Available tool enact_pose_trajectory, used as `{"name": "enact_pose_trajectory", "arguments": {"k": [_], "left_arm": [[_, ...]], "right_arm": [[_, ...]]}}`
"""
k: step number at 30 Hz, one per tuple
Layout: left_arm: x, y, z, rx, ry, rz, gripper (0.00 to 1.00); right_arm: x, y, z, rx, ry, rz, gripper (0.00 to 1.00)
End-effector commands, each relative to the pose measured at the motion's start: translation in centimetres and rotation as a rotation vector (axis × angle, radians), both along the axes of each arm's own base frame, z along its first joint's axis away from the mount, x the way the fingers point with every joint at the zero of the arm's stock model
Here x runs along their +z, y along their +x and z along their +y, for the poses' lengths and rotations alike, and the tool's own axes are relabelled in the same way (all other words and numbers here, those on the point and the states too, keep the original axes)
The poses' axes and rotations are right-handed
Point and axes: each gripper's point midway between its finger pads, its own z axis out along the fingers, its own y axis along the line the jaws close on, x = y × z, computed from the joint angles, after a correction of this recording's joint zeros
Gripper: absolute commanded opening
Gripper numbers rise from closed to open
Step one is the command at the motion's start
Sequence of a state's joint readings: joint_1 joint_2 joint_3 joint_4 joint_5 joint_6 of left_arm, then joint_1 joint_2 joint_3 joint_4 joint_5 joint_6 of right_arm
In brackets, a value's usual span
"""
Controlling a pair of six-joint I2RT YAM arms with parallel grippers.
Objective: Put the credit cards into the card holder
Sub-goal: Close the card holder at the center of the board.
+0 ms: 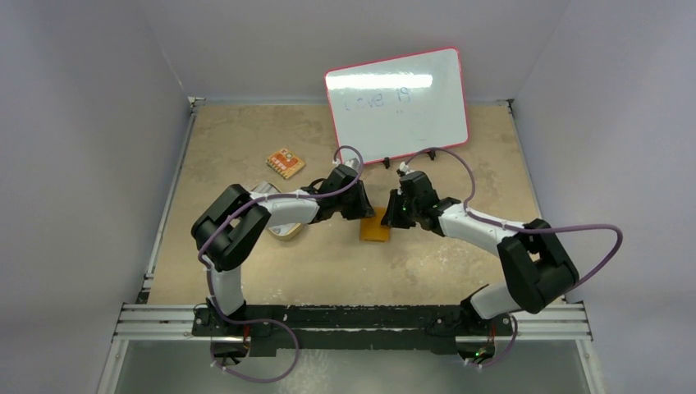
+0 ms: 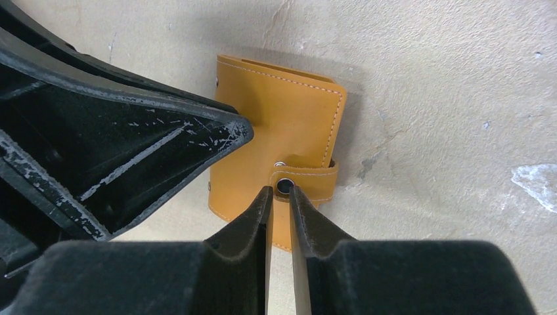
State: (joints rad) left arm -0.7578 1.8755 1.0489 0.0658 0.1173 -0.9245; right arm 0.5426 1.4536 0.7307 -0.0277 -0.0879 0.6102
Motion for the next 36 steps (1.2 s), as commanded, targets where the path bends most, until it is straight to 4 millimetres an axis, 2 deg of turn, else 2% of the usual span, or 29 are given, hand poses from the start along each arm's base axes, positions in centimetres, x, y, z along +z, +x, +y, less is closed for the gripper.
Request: {"name": "enact_pose_trajectory", "arguments": {"k": [1,19,24,36], "left_arm": [[-2.3,-1.2,0.9,0.002,0.071,0.032,0.19],[-2.1,-1.4,1.2,0.005,0.079,0.03,0.18],[-1.7,-1.4,1.1,0.016,0.063,0.026,0.18],[-1.4,-1.4,0.9,0.02,0.052,0.023,0.18]], "right_arm": [[0.2,0.4,0.7,0.009,0.029,-0.013,0.17],[-1.5,0.9,0.5,0.004,-0.006,0.001,0.15],[-1.7,1.8,-0.1,-0.022,-0.044,-0.032,0.15],[-2.2,1.7,-0.9,-0.028,-0.109,-0.022,0.08]]}}
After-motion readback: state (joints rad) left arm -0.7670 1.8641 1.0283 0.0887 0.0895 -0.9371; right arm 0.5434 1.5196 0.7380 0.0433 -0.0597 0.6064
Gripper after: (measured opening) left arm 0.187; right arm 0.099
